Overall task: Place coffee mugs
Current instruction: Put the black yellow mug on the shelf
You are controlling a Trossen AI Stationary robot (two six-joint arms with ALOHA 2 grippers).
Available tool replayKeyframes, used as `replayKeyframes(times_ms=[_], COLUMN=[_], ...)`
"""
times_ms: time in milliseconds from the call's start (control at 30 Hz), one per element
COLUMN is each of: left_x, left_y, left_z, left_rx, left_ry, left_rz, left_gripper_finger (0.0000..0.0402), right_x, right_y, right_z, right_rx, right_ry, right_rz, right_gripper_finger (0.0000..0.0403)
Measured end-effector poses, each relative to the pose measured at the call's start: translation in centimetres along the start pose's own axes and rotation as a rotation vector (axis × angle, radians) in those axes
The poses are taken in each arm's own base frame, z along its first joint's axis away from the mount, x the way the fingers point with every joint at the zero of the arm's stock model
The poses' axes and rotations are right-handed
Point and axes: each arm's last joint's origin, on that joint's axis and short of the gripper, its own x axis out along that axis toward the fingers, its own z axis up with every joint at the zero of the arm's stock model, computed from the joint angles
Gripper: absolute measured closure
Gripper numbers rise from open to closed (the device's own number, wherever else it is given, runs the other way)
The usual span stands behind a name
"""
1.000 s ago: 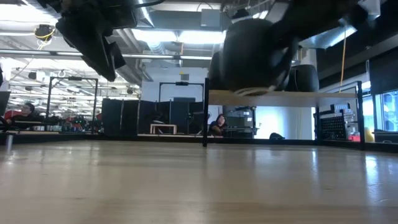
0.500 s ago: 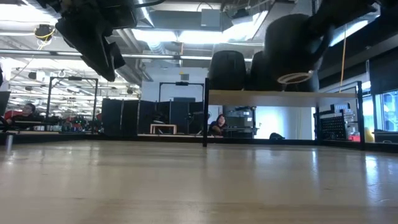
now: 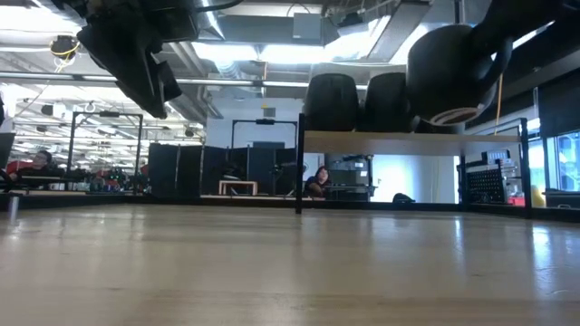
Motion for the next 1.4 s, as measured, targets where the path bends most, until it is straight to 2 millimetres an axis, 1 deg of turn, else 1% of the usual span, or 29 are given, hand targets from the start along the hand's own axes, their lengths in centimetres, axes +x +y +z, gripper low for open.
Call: replayKeyframes(times_ms=[133,467,667,800,933,1100,1233,1400], left_x=[0.0,0.0,0.0,0.0,0.0,0.0,0.0,0.0], left_y=[0.0,0.0,0.0,0.0,0.0,0.1,0.1,0.1], left_z=[0.0,0.0,0.0,0.0,0.0,0.1,0.1,0.1], left_rx=[0.0,0.0,0.0,0.0,-0.001,-0.004,-0.014,-0.031], left_ry=[0.002,0.002,0.0,-0.001,-0.003,-0.012,-0.018,-0.018], left_rz=[-0.006,-0.006,-0.001,0.001,0.005,0.027,0.026,0.026], left_gripper_finger=[0.0289,0.0289,0.0289,0.0289,0.0289,0.0289,0.0289,0.0289], right_x=[-0.4,-2.4,-3.8,-4.8,-4.8,-4.3,-3.7,-3.3], right_y=[-0.5,-2.3,-2.0,-1.6,-1.3,-0.7,-1.7,-4.4], right_z=[0.9,4.5,6.3,8.1,10.2,13.0,15.7,18.1], right_rx=[0.025,-0.011,-0.061,-0.07,-0.125,-0.183,-0.15,-0.124], right_ry=[0.015,0.063,0.069,-0.013,-0.065,-0.119,-0.203,-0.238], right_rz=[0.023,0.123,0.185,0.242,0.233,0.197,0.123,0.069], right_gripper_finger=[0.0354,0.0354,0.0354,0.0354,0.0354,0.0354,0.0354,0.0354])
